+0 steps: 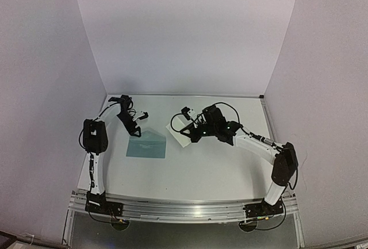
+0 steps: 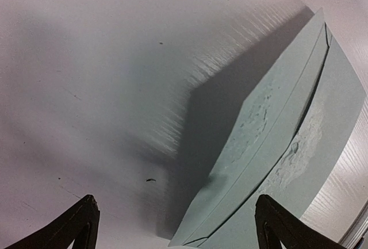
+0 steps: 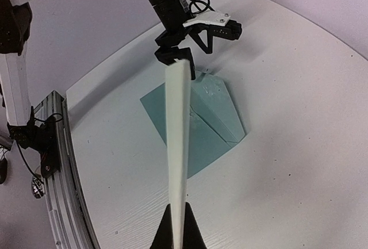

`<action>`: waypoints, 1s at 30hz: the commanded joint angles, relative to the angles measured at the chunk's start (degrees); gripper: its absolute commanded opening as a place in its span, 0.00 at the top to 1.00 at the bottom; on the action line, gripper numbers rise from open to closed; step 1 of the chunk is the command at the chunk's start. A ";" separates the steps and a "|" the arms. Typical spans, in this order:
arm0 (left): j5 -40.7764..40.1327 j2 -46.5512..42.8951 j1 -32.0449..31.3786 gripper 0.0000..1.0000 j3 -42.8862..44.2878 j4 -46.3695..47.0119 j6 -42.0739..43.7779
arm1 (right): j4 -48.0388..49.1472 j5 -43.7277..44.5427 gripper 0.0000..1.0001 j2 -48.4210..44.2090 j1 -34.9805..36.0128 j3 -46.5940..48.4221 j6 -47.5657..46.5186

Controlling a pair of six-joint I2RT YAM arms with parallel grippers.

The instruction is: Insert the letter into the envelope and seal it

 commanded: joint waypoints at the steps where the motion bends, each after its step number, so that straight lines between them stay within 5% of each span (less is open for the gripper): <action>1: 3.09 1.86 -0.39 0.16 1.96 -3.06 3.81 | 0.12 -1.03 1.00 -0.23 0.27 0.19 0.90; 12: 5.29 2.16 -0.57 0.34 -1.60 -2.17 3.31 | 0.03 -2.76 1.00 2.61 0.24 2.86 0.62; 20: 5.65 2.42 -0.72 0.60 -2.94 -1.65 3.26 | 0.12 -3.20 1.00 3.84 0.23 3.98 1.01; 24: 6.78 1.71 -0.85 0.96 -3.35 -1.95 3.37 | 0.12 -3.36 1.00 4.15 0.26 4.35 1.38; 30: 7.76 -3.32 -0.79 1.00 -4.63 -1.32 0.20 | 0.47 -3.41 1.00 3.96 0.29 5.19 3.11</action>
